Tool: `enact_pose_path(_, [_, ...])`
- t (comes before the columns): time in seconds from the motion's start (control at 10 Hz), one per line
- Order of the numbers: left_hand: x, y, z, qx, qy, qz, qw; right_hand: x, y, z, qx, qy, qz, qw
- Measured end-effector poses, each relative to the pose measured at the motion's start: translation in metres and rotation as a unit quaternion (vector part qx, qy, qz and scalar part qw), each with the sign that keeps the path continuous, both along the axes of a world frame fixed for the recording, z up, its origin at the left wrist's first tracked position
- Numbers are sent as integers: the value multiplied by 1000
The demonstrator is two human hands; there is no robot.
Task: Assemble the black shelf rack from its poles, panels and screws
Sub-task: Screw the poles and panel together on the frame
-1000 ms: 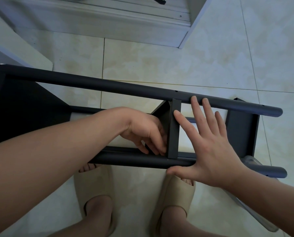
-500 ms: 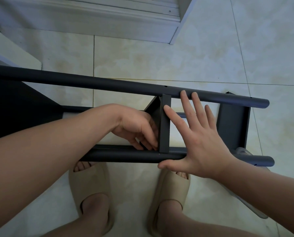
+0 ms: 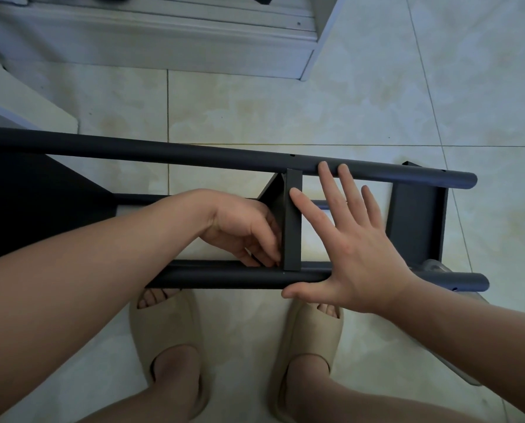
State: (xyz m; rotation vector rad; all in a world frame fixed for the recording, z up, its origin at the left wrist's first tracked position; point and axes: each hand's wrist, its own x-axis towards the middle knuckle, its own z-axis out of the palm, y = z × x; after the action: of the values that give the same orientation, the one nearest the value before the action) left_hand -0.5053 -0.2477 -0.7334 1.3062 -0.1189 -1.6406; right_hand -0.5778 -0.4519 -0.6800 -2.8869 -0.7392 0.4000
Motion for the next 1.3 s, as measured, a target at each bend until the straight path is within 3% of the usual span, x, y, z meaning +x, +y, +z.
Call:
enact_pose_path(0.3, [0,0,-1,19,-42,-26,999,0,0,1,-2,4,1,1000])
enact_pose_path(1.3, [2,0,-2,8,-33,-26,999,0,1,3,-5,6,0,1000])
